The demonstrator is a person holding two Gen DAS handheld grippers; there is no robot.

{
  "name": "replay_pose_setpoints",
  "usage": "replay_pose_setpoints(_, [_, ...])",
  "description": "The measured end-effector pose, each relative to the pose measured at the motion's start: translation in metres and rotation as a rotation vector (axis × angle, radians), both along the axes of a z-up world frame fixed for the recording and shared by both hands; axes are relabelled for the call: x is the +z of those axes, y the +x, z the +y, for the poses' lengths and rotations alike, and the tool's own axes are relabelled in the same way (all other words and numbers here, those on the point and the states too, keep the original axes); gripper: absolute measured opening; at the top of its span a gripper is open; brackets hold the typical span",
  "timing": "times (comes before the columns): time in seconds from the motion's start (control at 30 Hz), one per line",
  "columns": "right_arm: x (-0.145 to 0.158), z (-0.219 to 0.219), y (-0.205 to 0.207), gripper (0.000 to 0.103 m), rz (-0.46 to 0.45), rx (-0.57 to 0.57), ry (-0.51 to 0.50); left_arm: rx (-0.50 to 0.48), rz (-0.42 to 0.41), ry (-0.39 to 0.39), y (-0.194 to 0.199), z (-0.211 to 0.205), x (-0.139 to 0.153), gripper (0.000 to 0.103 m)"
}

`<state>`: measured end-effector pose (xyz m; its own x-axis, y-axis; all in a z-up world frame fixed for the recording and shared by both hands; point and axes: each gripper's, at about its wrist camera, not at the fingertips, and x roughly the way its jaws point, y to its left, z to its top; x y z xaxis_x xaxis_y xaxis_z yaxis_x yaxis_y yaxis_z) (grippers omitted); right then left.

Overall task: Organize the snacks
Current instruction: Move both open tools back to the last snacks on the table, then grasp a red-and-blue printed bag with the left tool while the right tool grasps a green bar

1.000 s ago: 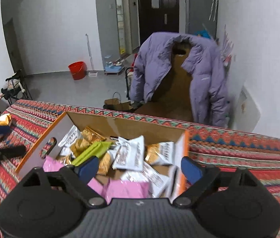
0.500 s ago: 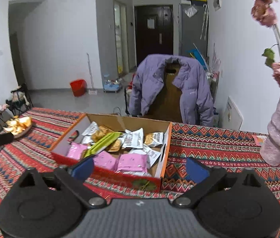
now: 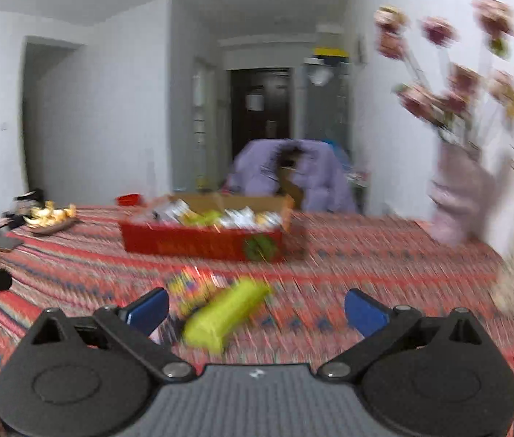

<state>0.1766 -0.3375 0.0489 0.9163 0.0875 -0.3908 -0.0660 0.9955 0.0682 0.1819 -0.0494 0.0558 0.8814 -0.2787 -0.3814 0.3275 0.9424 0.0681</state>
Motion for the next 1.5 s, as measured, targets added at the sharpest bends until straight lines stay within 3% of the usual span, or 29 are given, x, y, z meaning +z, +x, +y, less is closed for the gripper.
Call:
replay_pose_setpoints(0.07, [-0.016, -0.002, -0.014, 0.103, 0.026, -0.005, 0.032, 0.016, 0.035, 0.008, -0.004, 0.0, -0.011, 0.103])
replay_pose_setpoints(0.2, [-0.036, 0.004, -0.025, 0.103, 0.045, -0.031, -0.032, 0.055, 0.069, -0.017, 0.011, -0.003, -0.013, 0.103])
replay_pose_setpoints(0.33, [-0.036, 0.002, -0.026, 0.103, 0.044, -0.041, -0.018, 0.058, 0.058, -0.029, 0.014, -0.005, -0.013, 0.103])
replay_pose_setpoints(0.6, [-0.031, -0.003, -0.018, 0.103, 0.044, -0.03, -0.031, 0.022, 0.093, -0.009, 0.05, -0.046, -0.026, 0.103])
replay_pose_setpoints(0.87, [-0.025, -0.015, 0.005, 0.103, 0.066, -0.057, -0.039, 0.006, 0.089, 0.023, 0.118, -0.085, -0.038, 0.103])
replay_pose_setpoints(1.1, [-0.022, -0.013, 0.024, 0.103, 0.082, -0.052, -0.053, 0.019, 0.224, 0.041, 0.182, -0.101, -0.067, 0.103])
replay_pose_setpoints(1.17, [-0.022, -0.011, 0.031, 0.103, 0.09, -0.045, -0.052, 0.017, 0.257, 0.019, 0.194, -0.099, -0.073, 0.1])
replay_pose_setpoints(1.27, [-0.025, -0.008, 0.045, 0.103, 0.113, -0.029, -0.049, -0.006, 0.305, -0.022, 0.205, -0.095, -0.081, 0.084])
replay_pose_setpoints(1.4, [-0.024, 0.001, 0.071, 0.103, 0.133, -0.027, -0.054, -0.011, 0.297, -0.047, 0.202, -0.083, -0.079, 0.063])
replay_pose_setpoints(1.5, [-0.024, 0.009, 0.092, 0.103, 0.147, -0.009, -0.038, -0.014, 0.295, -0.096, 0.191, -0.061, -0.068, 0.062])
